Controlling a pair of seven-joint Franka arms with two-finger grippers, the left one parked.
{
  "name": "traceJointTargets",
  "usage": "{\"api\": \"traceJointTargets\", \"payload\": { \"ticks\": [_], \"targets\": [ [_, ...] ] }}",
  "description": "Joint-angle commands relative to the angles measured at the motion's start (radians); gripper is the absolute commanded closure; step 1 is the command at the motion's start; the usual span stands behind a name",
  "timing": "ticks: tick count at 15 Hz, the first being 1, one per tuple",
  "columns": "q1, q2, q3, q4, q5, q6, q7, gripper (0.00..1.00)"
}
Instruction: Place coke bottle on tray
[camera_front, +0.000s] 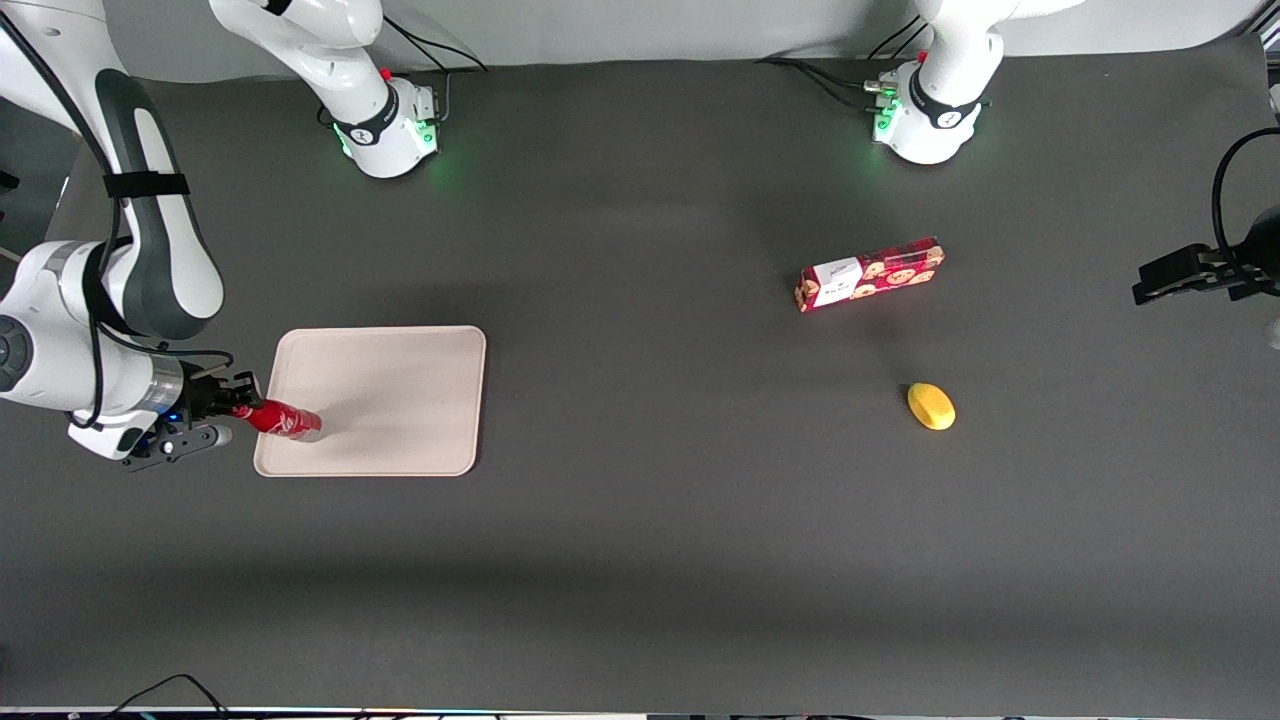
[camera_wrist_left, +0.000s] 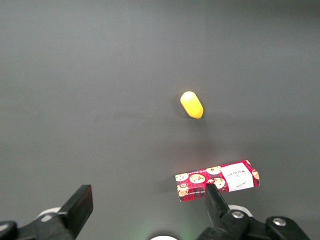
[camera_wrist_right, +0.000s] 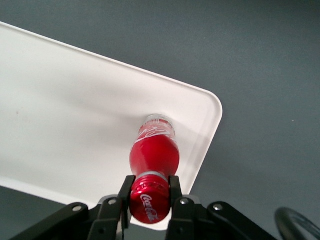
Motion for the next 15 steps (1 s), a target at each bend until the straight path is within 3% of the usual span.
{"api": "traceJointTargets", "payload": {
  "ticks": [1,2,4,8,12,15],
  "targets": [
    [0.002,-0.014,-0.009,-0.03,0.012,0.041,0.028,0.89],
    [0.002,-0.014,-0.012,-0.03,0.012,0.041,0.031,0.69],
    [0.002,-0.012,-0.014,-0.029,0.012,0.043,0.034,0.0],
    [0.005,-0.06,-0.012,0.013,0.018,0.025,0.082,0.0],
    [0.018,-0.08,0.015,0.244,0.054,-0.211,0.302,0.0],
    [0.018,-0.096,0.029,0.353,0.054,-0.277,0.41,0.0]
  ]
}}
